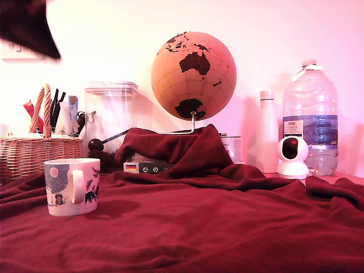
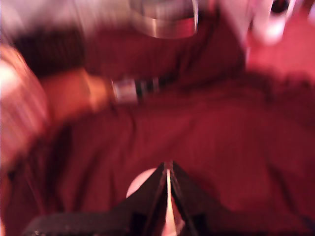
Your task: Pick up the coffee capsules on the table and drop them inside the coffee cup
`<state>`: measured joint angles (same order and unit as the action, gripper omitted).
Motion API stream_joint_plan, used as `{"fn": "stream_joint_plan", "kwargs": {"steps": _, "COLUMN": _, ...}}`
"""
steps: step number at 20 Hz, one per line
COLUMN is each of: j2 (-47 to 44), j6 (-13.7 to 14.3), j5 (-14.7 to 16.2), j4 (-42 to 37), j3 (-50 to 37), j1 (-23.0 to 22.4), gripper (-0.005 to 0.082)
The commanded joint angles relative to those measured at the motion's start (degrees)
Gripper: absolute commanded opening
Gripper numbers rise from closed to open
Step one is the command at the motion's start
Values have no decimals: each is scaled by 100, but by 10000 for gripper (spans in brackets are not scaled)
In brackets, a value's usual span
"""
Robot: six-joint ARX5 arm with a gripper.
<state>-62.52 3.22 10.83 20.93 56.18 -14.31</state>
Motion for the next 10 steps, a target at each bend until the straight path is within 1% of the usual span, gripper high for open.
{"fn": "stream_joint_plan", "kwargs": {"steps": 1, "j2": 282, "j6": 26, "j5": 7, "j4": -225, "j3": -520, "j1": 103, "gripper": -20}}
{"fn": "stream_joint_plan", "kwargs": {"steps": 6, "j2": 1032, "j6": 22, "j5": 9, "j4": -911, "j3": -1591, "j1": 452, "gripper": -20}}
{"fn": "stream_joint_plan", "kwargs": {"steps": 8, "j2": 1333, "j6": -22, "j5": 11, "j4": -1217, "j3": -2024, "j1": 623, "gripper": -20}}
{"fn": "stream_joint_plan", "kwargs": {"steps": 10, "j2": 1652, "j6": -315, "j5": 11, "j4": -1526, "j3": -2446, "j1": 713, "gripper": -20}}
